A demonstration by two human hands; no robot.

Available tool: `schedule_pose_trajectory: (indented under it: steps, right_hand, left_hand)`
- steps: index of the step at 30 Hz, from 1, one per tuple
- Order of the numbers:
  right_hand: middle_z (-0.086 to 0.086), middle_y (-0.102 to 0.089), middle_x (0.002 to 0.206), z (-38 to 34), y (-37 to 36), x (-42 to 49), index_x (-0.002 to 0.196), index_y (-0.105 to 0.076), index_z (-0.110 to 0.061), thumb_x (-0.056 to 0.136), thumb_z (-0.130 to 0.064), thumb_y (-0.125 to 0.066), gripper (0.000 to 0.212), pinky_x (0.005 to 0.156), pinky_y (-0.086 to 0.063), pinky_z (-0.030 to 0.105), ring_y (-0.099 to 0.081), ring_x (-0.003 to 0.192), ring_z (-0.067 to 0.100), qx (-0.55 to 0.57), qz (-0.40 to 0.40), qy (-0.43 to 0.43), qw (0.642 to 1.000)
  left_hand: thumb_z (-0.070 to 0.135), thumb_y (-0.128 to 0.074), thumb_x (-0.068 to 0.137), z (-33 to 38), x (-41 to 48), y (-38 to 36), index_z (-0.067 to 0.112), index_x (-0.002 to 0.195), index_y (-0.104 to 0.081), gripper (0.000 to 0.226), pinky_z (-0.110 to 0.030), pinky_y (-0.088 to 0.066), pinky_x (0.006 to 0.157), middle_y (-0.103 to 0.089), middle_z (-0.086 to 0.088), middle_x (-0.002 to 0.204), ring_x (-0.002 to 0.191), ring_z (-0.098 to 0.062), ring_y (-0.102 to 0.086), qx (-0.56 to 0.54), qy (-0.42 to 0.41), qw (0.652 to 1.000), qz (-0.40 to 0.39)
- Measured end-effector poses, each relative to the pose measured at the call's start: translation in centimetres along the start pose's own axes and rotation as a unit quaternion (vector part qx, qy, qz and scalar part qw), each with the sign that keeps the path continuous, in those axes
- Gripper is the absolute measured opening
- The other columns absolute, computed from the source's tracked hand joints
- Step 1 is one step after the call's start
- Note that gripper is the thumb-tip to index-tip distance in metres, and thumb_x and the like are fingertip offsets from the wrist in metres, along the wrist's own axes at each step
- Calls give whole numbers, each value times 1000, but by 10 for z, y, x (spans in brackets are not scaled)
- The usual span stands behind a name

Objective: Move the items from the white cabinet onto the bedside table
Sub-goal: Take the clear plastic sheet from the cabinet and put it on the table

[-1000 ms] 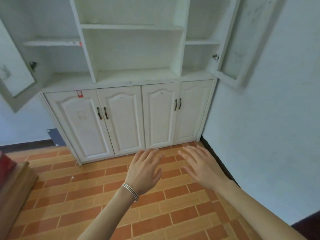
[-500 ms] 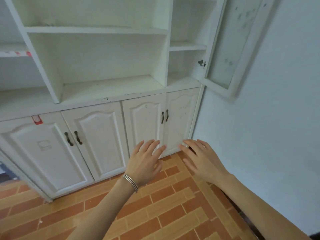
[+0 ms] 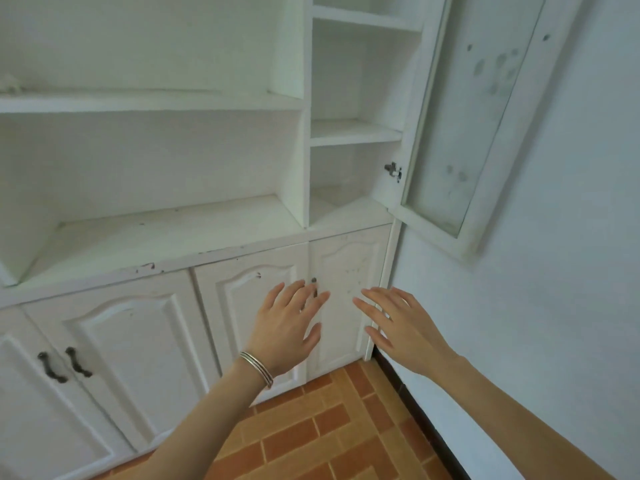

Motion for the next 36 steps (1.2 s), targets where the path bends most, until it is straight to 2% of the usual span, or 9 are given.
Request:
schedule_pose_trajectory:
  steps: [5, 13, 17, 24, 28, 30, 32, 36]
  right_hand:
    - [5, -56, 130, 75, -16, 50, 131, -53, -17, 94, -37, -32, 47, 99, -42, 41, -52, 119, 21, -6, 13, -3, 1000]
    - [4, -58, 128, 151, -88, 95, 128, -55, -19, 92, -39, -32, 47, 98, -42, 40, -55, 116, 20, -6, 3, -18, 1000]
    - [3, -56, 130, 193, -119, 130, 130, -53, -20, 92, -39, -33, 47, 99, -40, 39, -52, 117, 19, -19, -10, -13, 1000]
    - [5, -56, 128, 291, -141, 246, 130, -52, -17, 92, -37, -35, 46, 97, -41, 39, -53, 115, 20, -67, 15, -26, 997]
    - [6, -57, 127, 330, -165, 302, 128, -53, -15, 91, -36, -36, 46, 95, -42, 39, -53, 114, 21, -71, 33, -25, 997]
    - [5, -56, 127, 345, -184, 326, 128, -53, -15, 91, -35, -41, 43, 95, -42, 39, -52, 114, 21, -67, 40, -18, 997]
    - [6, -57, 126, 361, -204, 348, 126, -54, -14, 88, -30, -58, 42, 93, -42, 39, -53, 112, 22, -55, 52, -7, 997]
    - [8, -60, 121, 390, -236, 396, 122, -57, -12, 74, -23, -76, 53, 87, -46, 38, -59, 105, 25, -31, 53, 15, 998]
  left_hand:
    - [41, -38, 85, -7, 78, -25, 21, 128, -57, 50, -46, -40, 101, -60, -3, 126, 119, -25, -54, 1, 4, 1000, 14]
    - [41, -37, 86, -35, 166, -98, 21, 128, -57, 50, -47, -41, 100, -58, -5, 129, 120, -25, -54, -6, -7, 1000, -20]
    - [40, -39, 85, -63, 218, -130, 20, 127, -58, 50, -47, -41, 99, -59, -6, 128, 119, -27, -54, -19, -18, 1000, 1]
    - [39, -39, 86, -121, 353, -167, 18, 127, -58, 50, -47, -44, 98, -59, -8, 127, 118, -29, -54, -34, -25, 999, 32]
    - [39, -40, 85, -145, 400, -191, 17, 126, -58, 49, -47, -45, 96, -59, -9, 125, 116, -30, -55, -35, -20, 999, 35]
    - [38, -41, 85, -157, 413, -206, 17, 125, -57, 48, -47, -44, 96, -59, -9, 125, 116, -30, -55, -38, -16, 999, 34]
    - [38, -42, 84, -166, 421, -220, 17, 124, -58, 48, -47, -44, 96, -59, -8, 124, 116, -30, -55, -38, -9, 999, 32]
    - [38, -44, 83, -180, 437, -241, 18, 125, -58, 49, -46, -43, 97, -58, -7, 126, 118, -29, -53, -26, 22, 999, 31]
Point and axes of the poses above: each hand's wrist, its own x-axis towards the middle knuckle, its own y-axis out of the back of the hand, z = x × y, the point moved 2 cm from there along x, towards the middle knuckle
